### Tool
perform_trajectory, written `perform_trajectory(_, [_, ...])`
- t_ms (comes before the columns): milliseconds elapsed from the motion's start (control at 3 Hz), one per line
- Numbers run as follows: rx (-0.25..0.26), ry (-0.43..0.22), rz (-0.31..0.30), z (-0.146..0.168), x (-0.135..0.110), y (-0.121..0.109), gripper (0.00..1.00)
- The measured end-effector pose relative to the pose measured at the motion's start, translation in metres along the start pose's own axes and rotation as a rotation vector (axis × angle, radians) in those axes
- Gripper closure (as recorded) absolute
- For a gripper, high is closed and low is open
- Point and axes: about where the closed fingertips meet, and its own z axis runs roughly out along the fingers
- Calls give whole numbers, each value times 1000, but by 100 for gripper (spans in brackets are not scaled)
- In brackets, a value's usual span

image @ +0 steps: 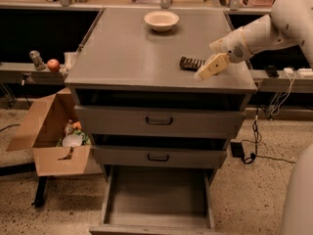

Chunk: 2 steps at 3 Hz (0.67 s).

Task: Place rxbar chocolate into bottom drawer

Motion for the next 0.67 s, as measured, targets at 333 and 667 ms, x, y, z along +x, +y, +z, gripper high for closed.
perform_trajectory(333, [44, -51, 34, 7, 10, -15, 0])
perform_trajectory(667, [104, -90, 59, 10, 16, -29, 0])
